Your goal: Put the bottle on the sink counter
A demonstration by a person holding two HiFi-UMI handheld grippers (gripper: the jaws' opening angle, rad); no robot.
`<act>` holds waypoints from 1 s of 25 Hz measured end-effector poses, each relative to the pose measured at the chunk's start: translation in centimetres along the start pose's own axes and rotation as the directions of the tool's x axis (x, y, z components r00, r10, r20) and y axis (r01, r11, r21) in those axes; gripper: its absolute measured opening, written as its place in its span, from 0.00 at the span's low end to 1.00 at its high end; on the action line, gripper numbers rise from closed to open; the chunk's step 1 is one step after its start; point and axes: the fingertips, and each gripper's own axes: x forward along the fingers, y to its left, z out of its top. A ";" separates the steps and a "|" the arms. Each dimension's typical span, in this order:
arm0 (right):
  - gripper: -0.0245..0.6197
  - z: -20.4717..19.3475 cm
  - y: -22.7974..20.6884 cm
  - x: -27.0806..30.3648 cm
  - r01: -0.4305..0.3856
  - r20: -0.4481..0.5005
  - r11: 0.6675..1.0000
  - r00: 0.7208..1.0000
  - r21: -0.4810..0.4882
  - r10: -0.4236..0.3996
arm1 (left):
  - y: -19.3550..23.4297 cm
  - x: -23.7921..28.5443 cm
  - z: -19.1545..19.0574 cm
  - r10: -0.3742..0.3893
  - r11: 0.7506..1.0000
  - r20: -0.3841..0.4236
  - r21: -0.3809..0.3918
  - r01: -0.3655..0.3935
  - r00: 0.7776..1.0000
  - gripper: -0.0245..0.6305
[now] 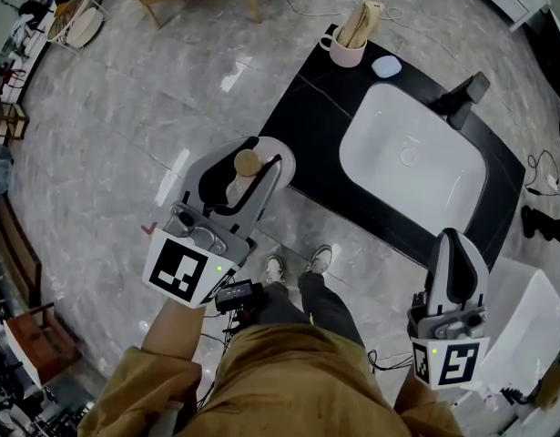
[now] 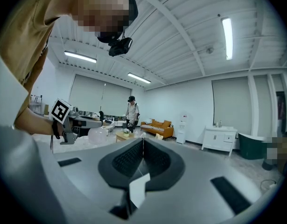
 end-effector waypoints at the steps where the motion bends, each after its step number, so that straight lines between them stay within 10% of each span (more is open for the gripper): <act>1: 0.05 -0.1 -0.1 0.0 0.001 -0.002 1.000 1.000 0.001 -0.001 | 0.0 0.2 -0.2 0.001 1.000 -0.002 -0.004 -0.001 1.000 0.24; 25: 0.05 -3.4 -1.0 1.6 -0.022 -0.050 0.999 0.998 0.026 0.023 | 1.1 3.7 -4.9 0.010 1.000 -0.030 0.013 -0.010 0.999 0.24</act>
